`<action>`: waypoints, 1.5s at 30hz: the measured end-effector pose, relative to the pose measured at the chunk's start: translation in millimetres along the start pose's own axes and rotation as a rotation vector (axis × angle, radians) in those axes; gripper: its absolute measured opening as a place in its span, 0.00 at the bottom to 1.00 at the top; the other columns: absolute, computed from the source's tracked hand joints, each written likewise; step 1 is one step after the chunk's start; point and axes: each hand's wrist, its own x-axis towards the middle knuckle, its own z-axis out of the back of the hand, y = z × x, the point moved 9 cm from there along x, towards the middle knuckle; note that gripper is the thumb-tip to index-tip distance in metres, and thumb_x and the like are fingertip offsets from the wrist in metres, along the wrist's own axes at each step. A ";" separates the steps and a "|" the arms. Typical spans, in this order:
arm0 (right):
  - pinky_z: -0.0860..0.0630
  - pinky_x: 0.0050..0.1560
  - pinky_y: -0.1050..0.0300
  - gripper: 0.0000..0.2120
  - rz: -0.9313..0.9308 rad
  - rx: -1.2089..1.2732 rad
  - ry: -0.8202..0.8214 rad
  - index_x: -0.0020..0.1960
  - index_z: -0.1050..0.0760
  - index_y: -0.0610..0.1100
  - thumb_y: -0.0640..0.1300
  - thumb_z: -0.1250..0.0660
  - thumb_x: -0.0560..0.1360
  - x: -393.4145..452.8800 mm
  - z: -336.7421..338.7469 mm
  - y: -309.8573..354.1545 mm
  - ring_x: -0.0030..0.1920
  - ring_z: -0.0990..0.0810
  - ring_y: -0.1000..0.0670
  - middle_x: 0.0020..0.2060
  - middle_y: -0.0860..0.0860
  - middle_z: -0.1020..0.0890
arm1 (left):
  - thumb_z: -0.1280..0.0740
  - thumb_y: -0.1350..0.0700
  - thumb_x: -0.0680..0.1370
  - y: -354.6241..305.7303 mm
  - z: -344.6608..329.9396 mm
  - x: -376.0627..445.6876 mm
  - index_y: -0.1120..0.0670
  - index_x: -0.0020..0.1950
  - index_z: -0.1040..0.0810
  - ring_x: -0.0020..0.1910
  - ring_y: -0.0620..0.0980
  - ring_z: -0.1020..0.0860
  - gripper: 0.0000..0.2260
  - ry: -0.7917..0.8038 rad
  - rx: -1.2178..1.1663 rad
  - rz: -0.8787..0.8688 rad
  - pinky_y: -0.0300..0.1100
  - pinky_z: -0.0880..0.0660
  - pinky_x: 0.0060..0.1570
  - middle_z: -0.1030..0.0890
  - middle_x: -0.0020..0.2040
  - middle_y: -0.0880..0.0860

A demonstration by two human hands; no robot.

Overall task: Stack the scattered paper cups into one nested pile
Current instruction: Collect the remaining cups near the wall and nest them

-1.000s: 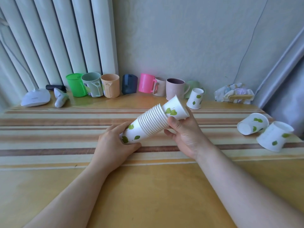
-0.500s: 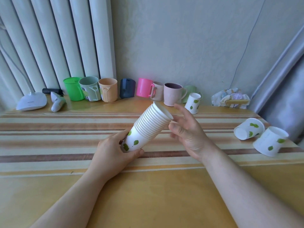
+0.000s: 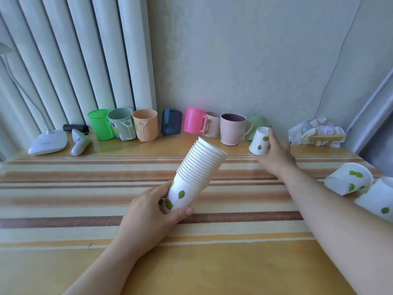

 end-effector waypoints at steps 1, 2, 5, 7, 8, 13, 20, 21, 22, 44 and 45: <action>0.27 0.70 0.41 0.45 0.005 -0.030 0.016 0.82 0.53 0.68 0.51 0.32 0.74 -1.1 -1.8 0.1 0.66 0.25 0.33 0.74 0.44 0.35 | 0.26 0.30 0.70 0.1 0.3 0.0 0.34 0.64 0.20 0.49 0.39 0.22 0.24 -0.002 0.003 0.002 0.36 0.28 0.44 0.17 0.46 0.39; 0.26 0.69 0.42 0.43 0.035 -0.040 0.008 0.82 0.49 0.65 0.49 0.31 0.73 -5.5 -1.9 0.8 0.67 0.25 0.34 0.74 0.45 0.34 | 0.25 0.30 0.70 0.4 0.8 -0.5 0.34 0.64 0.20 0.49 0.39 0.22 0.24 -0.004 0.001 0.006 0.36 0.28 0.44 0.17 0.46 0.39; 0.26 0.60 0.49 0.25 0.175 0.043 -0.166 0.67 0.30 0.48 0.46 0.26 0.73 -28.2 13.3 -0.9 0.63 0.24 0.41 0.70 0.46 0.31 | 0.24 0.31 0.70 0.2 2.0 -2.3 0.32 0.62 0.20 0.47 0.39 0.21 0.22 -0.007 -0.018 0.022 0.38 0.26 0.44 0.17 0.45 0.40; 0.30 0.51 0.51 0.19 0.160 0.123 -0.310 0.52 0.30 0.43 0.50 0.23 0.72 -45.7 28.9 -9.8 0.57 0.25 0.44 0.63 0.45 0.28 | 0.23 0.32 0.70 -1.4 2.0 -2.7 0.31 0.59 0.21 0.47 0.39 0.21 0.19 -0.008 -0.022 0.023 0.39 0.25 0.45 0.17 0.44 0.40; 0.32 0.49 0.51 0.21 0.128 0.165 -0.351 0.50 0.32 0.43 0.52 0.23 0.72 -52.0 34.1 -15.0 0.54 0.26 0.44 0.60 0.45 0.28 | 0.23 0.33 0.70 -2.2 1.8 -2.7 0.30 0.58 0.22 0.47 0.39 0.21 0.19 -0.007 -0.025 0.025 0.38 0.25 0.44 0.17 0.44 0.40; 0.28 0.67 0.45 0.38 0.014 0.249 -0.205 0.81 0.40 0.52 0.61 0.28 0.77 -58.6 25.6 -11.4 0.72 0.27 0.40 0.77 0.43 0.32 | 0.22 0.35 0.71 -6.1 4.2 -4.6 0.28 0.56 0.24 0.48 0.38 0.21 0.17 0.007 -0.051 0.029 0.38 0.25 0.44 0.16 0.44 0.39; 0.24 0.59 0.47 0.22 -0.093 0.141 -0.091 0.70 0.30 0.51 0.59 0.33 0.80 -43.7 15.9 -6.5 0.60 0.20 0.37 0.64 0.45 0.17 | 0.21 0.38 0.71 -7.9 6.2 -6.6 0.28 0.51 0.24 0.49 0.33 0.23 0.15 -0.003 -0.063 0.017 0.35 0.29 0.39 0.17 0.45 0.33; 0.25 0.52 0.49 0.23 -0.129 0.167 -0.102 0.66 0.30 0.50 0.58 0.28 0.77 -43.6 18.0 -7.8 0.56 0.19 0.39 0.61 0.46 0.17 | 0.21 0.38 0.71 -8.2 5.5 -6.7 0.28 0.51 0.24 0.49 0.33 0.23 0.15 0.002 -0.060 0.012 0.35 0.29 0.39 0.19 0.47 0.29; 0.26 0.48 0.50 0.26 -0.155 0.201 -0.097 0.66 0.31 0.49 0.56 0.25 0.75 -43.8 18.4 -8.8 0.53 0.20 0.40 0.59 0.46 0.18 | 0.21 0.38 0.71 -8.5 5.3 -6.7 0.28 0.50 0.24 0.49 0.34 0.22 0.15 0.005 -0.058 0.007 0.35 0.29 0.39 0.20 0.48 0.27; 0.18 0.52 0.42 0.33 0.140 1.329 0.427 0.70 0.26 0.44 0.35 0.23 0.66 -181.9 1.7 104.5 0.52 0.18 0.44 0.58 0.43 0.19 | 0.18 0.39 0.68 -23.4 10.9 -13.0 0.38 0.66 0.18 0.50 0.46 0.19 0.27 -0.055 0.019 -0.081 0.48 0.22 0.53 0.15 0.47 0.38; 0.18 0.53 0.41 0.33 0.112 1.326 0.404 0.70 0.27 0.45 0.35 0.24 0.67 -184.3 0.2 97.2 0.52 0.18 0.44 0.58 0.44 0.19 | 0.18 0.40 0.68 -25.5 10.3 -13.2 0.38 0.66 0.17 0.50 0.47 0.19 0.27 -0.055 0.028 -0.097 0.47 0.23 0.52 0.14 0.47 0.39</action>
